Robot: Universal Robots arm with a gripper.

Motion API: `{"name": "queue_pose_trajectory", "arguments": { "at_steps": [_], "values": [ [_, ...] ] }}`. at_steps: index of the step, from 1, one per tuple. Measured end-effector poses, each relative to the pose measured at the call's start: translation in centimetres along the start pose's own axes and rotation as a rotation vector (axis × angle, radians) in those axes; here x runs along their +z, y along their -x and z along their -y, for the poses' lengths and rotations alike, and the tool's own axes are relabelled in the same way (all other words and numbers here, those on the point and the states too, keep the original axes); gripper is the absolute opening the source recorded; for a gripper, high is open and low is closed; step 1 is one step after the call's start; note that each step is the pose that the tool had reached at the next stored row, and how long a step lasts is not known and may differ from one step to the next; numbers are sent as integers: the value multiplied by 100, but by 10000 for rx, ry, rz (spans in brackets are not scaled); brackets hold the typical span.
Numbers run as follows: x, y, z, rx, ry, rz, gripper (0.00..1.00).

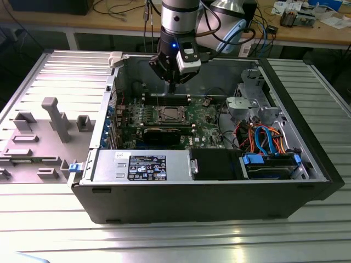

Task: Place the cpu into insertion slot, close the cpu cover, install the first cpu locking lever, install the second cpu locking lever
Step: 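Install the first cpu locking lever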

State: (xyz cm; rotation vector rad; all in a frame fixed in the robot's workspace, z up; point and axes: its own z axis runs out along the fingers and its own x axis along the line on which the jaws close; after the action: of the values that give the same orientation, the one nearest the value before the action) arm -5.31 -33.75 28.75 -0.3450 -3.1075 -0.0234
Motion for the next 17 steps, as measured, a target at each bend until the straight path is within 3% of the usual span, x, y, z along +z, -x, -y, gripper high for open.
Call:
{"name": "queue_pose_trajectory", "arguments": {
  "at_steps": [11,13,14,15,16,17],
  "values": [
    [1,-2,0,-1243,-21,-17,11],
    [3,-3,1,-1318,-20,-7,11],
    [7,-4,5,-1318,-7,56,11],
    [11,-7,10,-1323,13,189,11],
    [17,-13,14,-1332,26,268,11],
    [23,-17,17,-1368,31,289,11]
  ]
}}
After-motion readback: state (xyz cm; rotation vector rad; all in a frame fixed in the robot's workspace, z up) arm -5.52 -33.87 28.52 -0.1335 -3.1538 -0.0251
